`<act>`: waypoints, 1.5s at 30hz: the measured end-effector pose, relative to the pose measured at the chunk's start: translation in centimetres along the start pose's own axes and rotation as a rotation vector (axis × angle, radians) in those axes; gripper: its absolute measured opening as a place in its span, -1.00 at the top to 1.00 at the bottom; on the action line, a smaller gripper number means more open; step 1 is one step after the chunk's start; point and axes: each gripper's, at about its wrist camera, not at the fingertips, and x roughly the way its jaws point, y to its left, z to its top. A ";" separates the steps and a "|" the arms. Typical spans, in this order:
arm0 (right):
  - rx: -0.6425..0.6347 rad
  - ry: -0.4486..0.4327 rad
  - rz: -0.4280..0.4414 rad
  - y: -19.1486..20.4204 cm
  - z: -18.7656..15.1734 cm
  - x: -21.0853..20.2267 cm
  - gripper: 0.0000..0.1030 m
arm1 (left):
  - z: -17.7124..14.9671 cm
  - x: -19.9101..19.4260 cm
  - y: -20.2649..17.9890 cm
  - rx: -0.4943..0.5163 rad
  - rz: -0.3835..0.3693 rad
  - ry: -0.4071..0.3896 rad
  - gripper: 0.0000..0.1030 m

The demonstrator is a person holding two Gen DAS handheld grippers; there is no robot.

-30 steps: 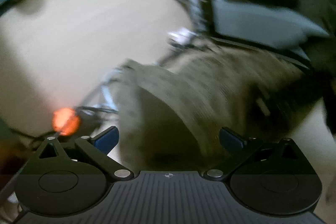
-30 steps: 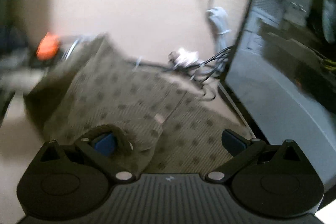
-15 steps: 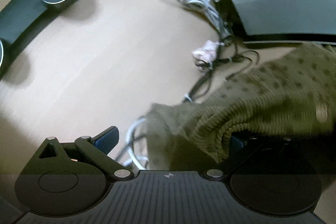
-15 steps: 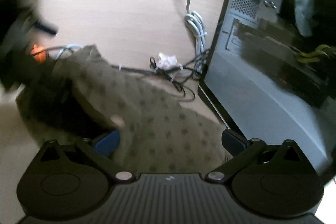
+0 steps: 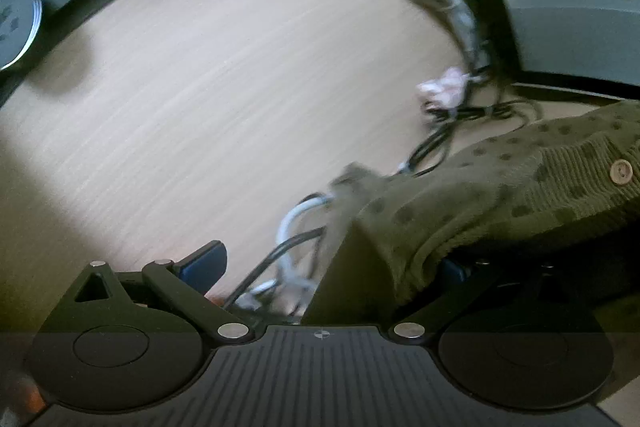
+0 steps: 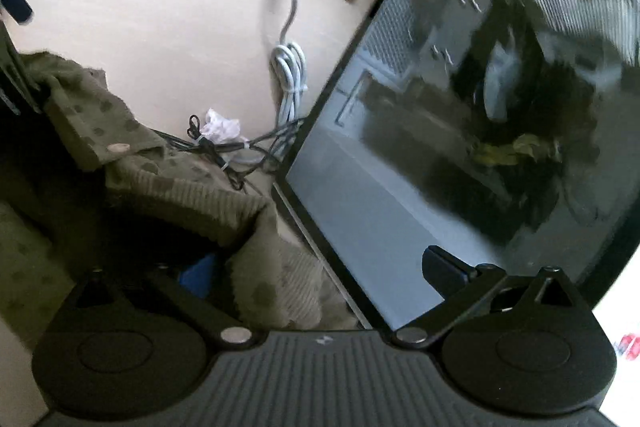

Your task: Fold clothes

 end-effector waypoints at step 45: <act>-0.107 -0.338 0.514 -7.2 15.8 -10.6 -1.00 | -6.2 -22.9 9.8 -0.174 0.277 -0.055 -1.00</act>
